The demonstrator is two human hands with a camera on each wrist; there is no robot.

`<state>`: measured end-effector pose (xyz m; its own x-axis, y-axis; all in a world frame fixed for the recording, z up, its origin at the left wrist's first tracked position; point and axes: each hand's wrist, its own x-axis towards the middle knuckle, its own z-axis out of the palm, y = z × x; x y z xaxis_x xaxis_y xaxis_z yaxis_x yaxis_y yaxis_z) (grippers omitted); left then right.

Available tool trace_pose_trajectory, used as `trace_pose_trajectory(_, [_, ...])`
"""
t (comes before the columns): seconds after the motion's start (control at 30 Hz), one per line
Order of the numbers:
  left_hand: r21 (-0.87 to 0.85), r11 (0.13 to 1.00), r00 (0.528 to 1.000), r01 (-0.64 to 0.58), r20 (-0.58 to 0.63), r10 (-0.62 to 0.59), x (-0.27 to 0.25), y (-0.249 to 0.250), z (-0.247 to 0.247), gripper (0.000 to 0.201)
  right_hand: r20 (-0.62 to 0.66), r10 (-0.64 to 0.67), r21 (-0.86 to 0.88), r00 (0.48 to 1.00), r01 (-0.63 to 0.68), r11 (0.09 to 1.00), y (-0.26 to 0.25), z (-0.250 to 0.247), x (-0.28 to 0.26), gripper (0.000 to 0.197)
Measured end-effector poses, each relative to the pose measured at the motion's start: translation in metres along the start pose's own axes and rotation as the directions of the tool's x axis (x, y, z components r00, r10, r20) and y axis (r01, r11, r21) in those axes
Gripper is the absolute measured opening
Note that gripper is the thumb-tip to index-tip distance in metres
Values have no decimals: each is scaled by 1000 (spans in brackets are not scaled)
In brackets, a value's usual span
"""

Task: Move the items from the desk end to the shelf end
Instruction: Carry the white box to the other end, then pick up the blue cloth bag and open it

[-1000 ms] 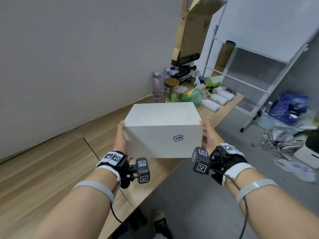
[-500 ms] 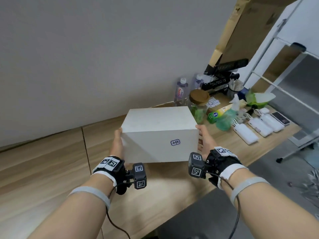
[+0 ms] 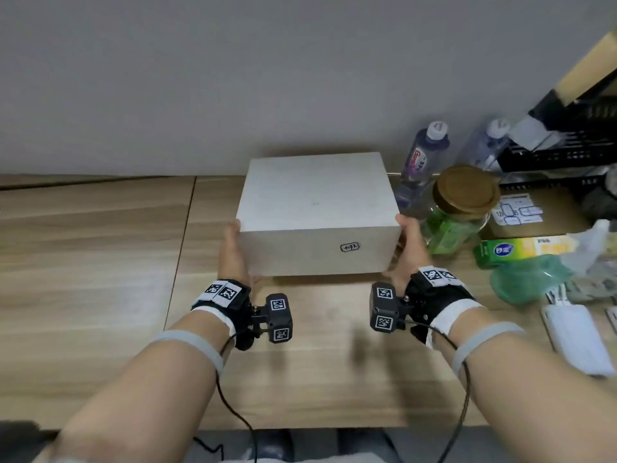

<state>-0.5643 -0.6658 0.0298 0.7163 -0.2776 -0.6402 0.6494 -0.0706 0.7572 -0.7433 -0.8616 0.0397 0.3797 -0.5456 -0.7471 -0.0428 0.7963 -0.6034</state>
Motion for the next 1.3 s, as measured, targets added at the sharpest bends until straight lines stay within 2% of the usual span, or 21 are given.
trace_pose_trajectory(0.1, [-46, 999, 999, 18, -50, -21, -4, -11, 11, 64, 4, -4, -33, 1000, 5, 999, -1, -7, 16, 47])
trace_pose_trajectory(0.17, [-48, 998, 993, 40, -113, -45, -5, -14, 16, 68, 0, 14, -69, 1000, -14, 998, 1, -8, 24, 49])
trace_pose_trajectory(0.3, [-3, 1000, 992, 24, -127, -24, -4, -13, 25, 55, 59, -24, -215, 998, 36, 976, -2, -6, 30, 34])
trace_pose_trajectory(0.43, [119, 992, 988, -35, -144, 52, -2, -13, 23, 42, 79, -45, -299, 996, 67, 952, -5, -10, 33, 51])
trace_pose_trajectory(0.5, [173, 982, 977, -77, -184, 109, -5, -11, 22, 30, 63, -72, -325, 995, 89, 941, -7, -8, 30, 49])
trace_pose_trajectory(0.6, [248, 961, 958, -125, -220, 182, -10, -7, 16, 30, 26, -128, -400, 991, 128, 908, -8, 1, 20, 50])
trace_pose_trajectory(0.73, [230, 958, 972, -172, -121, 203, -15, -1, -5, 37, -43, -167, -527, 985, 119, 842, -6, 10, 4, 59])
trace_pose_trajectory(0.83, [160, 969, 980, -188, -36, 196, -30, 7, -28, 37, -103, -321, -631, 942, 188, 753, 6, 15, -9, 48])
trace_pose_trajectory(0.9, [132, 972, 980, -194, -27, 199, -41, 14, -47, 33, -195, -414, -663, 889, 192, 724, 13, 24, -23, 55])
trace_pose_trajectory(0.97, [99, 973, 976, -211, -31, 215, -52, 21, -78, 28, -286, -452, -674, 845, 158, 722, 27, 42, -47, 65])
trace_pose_trajectory(1.03, [73, 971, 972, -227, -48, 231, -62, 27, -117, 24, -347, -423, -695, 837, 73, 715, 47, 64, -68, 69])
trace_pose_trajectory(1.1, [56, 971, 969, -232, -73, 236, -73, 32, -164, 23, -266, -385, -727, 884, 78, 682, 78, 91, -83, 59])
trace_pose_trajectory(1.17, [39, 974, 968, -222, -110, 225, -85, 34, -215, 23, -100, -315, -752, 944, 135, 645, 119, 124, -97, 49])
trace_pose_trajectory(1.2, [29, 974, 965, -223, -138, 225, -92, 34, -242, 23, -26, -269, -734, 963, 164, 659, 142, 140, -102, 45])
trace_pose_trajectory(1.23, [16, 974, 959, -228, -172, 227, -99, 34, -270, 23, 41, -236, -719, 971, 192, 668, 165, 155, -102, 38])
trace_pose_trajectory(1.3, [-16, 971, 940, -240, -255, 228, -117, 32, -327, 24, 158, -134, -717, 978, 207, 666, 208, 188, -123, 10])
